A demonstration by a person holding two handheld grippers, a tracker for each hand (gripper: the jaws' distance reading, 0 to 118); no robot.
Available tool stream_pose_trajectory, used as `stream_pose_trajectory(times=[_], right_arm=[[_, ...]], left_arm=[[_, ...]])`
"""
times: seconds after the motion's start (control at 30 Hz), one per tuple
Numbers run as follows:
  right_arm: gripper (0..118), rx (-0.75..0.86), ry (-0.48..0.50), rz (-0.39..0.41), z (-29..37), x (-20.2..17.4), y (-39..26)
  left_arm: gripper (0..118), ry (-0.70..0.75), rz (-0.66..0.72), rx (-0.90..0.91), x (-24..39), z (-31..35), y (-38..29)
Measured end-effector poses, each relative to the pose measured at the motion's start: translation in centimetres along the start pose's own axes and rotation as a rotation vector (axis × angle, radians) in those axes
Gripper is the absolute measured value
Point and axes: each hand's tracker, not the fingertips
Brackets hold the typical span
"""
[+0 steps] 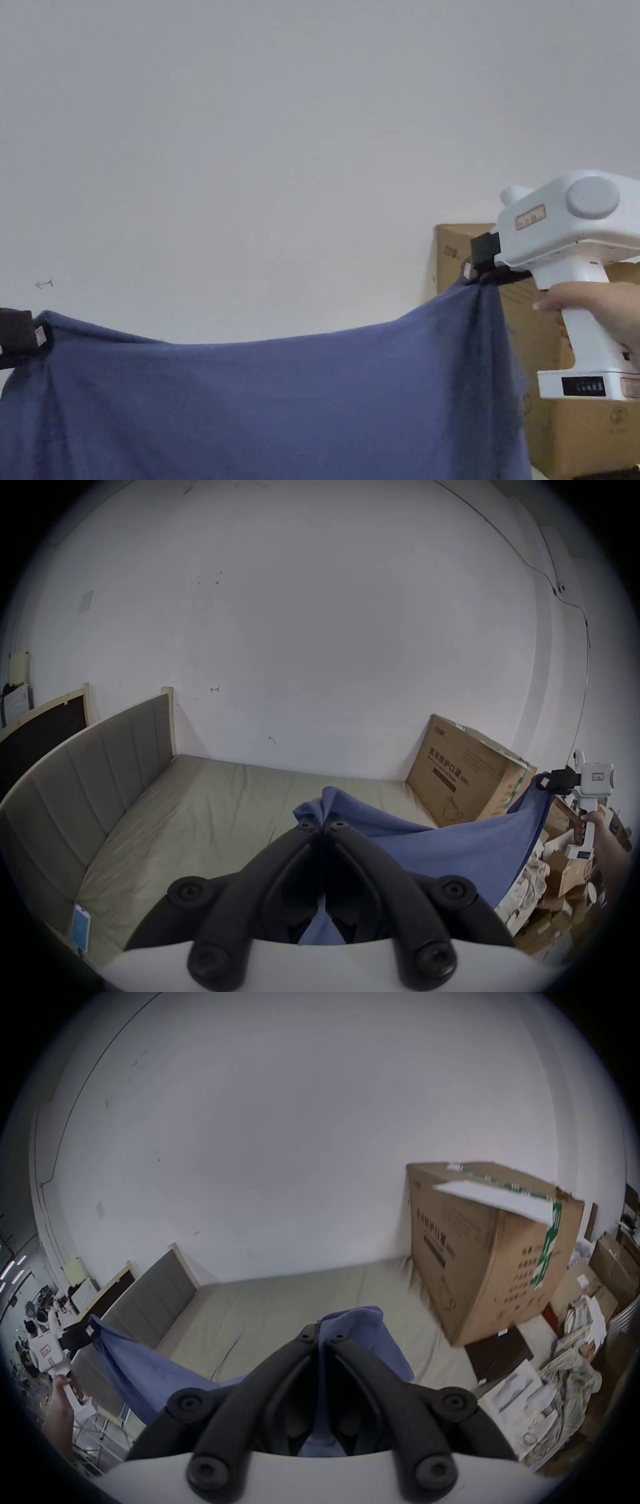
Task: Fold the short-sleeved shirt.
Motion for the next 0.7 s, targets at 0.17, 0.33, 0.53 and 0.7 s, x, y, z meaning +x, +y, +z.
stream_pose_trajectory(times=[0.17,0.33,0.53,0.7], right_arm=[[0,0.065,-0.048,0.016,-3.8,-1.2,5.5],[0,0.158,-0.109,0.066,-8.6,-2.7,9.3],[0,0.343,-0.23,0.157,-12.2,-3.6,10.8],[0,0.419,-0.237,0.149,-14.6,-2.6,7.3]], left_arm=[[0,0.046,0.062,0.032,-0.6,-4.8,3.6],[0,0.066,0.085,0.07,-0.9,-11.0,6.5],[0,0.055,0.029,0.167,-0.9,-16.3,7.5],[0,0.067,-0.041,0.256,-0.4,-18.0,3.7]])
